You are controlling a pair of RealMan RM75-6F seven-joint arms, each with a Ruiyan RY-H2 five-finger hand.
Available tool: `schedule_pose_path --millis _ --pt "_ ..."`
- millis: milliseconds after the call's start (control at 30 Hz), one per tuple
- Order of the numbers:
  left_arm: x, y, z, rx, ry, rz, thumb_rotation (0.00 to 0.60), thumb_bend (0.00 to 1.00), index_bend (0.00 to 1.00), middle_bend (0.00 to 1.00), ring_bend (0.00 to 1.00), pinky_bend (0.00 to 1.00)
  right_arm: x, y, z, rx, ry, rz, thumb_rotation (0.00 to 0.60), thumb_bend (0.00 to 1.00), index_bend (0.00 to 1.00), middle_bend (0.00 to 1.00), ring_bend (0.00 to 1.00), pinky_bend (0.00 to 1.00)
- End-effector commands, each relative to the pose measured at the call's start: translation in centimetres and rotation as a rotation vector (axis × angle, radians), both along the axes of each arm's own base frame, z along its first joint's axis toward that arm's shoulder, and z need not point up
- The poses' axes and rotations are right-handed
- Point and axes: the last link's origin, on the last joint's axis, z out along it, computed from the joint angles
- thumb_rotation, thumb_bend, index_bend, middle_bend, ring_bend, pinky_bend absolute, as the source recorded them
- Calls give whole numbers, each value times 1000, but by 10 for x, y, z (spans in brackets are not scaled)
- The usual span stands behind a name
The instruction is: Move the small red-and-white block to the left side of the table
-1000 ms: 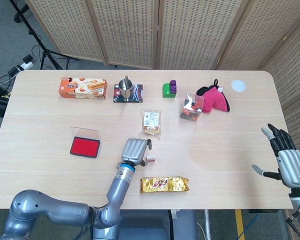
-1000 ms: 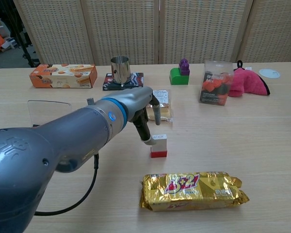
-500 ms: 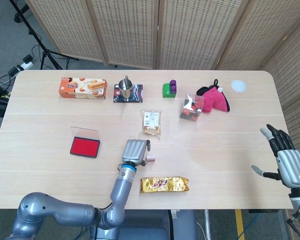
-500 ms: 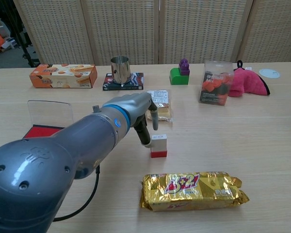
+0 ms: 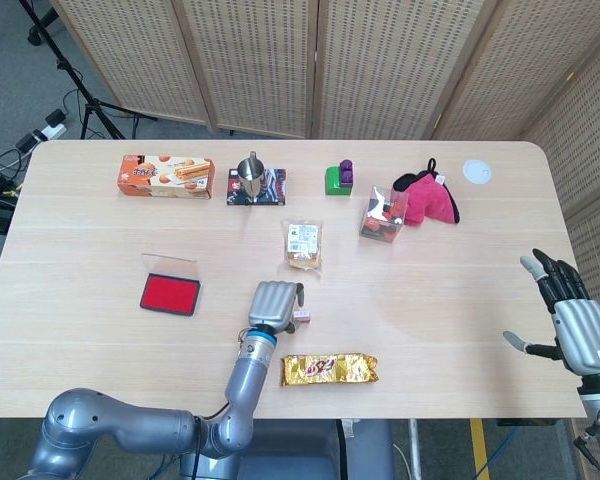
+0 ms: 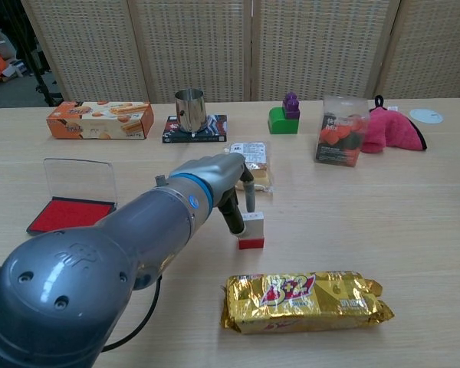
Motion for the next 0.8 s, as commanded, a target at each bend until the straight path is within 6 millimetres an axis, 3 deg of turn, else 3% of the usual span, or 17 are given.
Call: schedule_pose_path --millis 33,800 --pt "1 -2 -2 -12 -7 -3 600 250 540 1000 1000 1000 0 0 0 0 1 -1 600 0 0 0 0 0" --pt "1 -3 -4 17 6 18 600 321 594 1000 1000 1000 -1 0 -1 8 5 -5 600 0 0 0 0 0"
